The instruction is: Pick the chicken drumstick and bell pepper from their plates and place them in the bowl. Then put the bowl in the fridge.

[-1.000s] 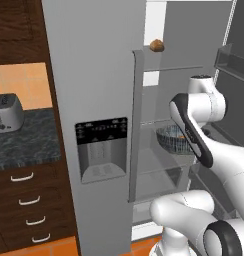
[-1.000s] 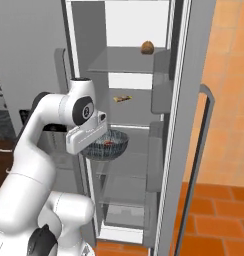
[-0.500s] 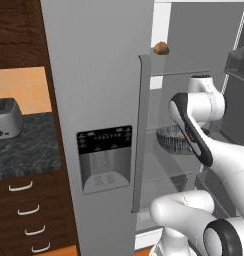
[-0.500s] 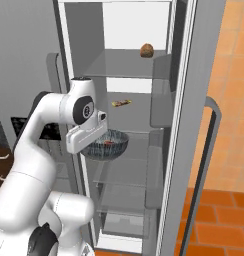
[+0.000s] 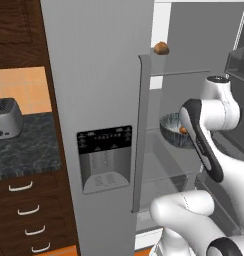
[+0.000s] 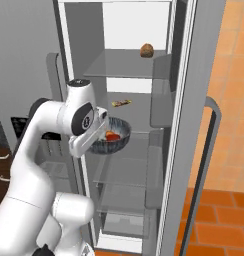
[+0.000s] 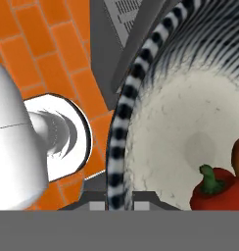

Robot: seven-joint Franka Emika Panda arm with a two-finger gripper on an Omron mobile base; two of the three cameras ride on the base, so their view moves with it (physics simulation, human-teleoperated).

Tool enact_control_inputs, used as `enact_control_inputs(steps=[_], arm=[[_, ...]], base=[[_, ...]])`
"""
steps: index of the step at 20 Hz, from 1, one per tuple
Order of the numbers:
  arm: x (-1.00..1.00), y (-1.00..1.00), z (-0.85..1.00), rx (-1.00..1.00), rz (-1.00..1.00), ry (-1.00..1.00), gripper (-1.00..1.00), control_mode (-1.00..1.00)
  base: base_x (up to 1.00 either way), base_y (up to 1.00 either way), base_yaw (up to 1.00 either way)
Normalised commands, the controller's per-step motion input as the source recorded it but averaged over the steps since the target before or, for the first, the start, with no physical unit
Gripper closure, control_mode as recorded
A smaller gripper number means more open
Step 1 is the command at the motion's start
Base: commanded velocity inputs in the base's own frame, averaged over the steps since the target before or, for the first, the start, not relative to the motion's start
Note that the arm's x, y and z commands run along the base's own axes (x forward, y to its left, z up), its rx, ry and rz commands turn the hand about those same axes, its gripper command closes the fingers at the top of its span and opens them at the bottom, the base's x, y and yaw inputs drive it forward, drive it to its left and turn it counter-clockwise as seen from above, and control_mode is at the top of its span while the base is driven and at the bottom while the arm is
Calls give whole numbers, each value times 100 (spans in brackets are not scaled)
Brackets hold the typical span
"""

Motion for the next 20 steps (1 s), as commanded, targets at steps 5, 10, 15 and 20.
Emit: enact_control_inputs(steps=[5,10,15,20], arm=[[44,-23,2,2,10,-27,100,-100],[89,-10,0,0,0,0,100,-100],[90,0,0,0,0,7,100,-100],[98,-6,-5,1,0,15,100,-100]], base=[[0,0,0],[0,0,0],[0,0,0],[0,0,0]])
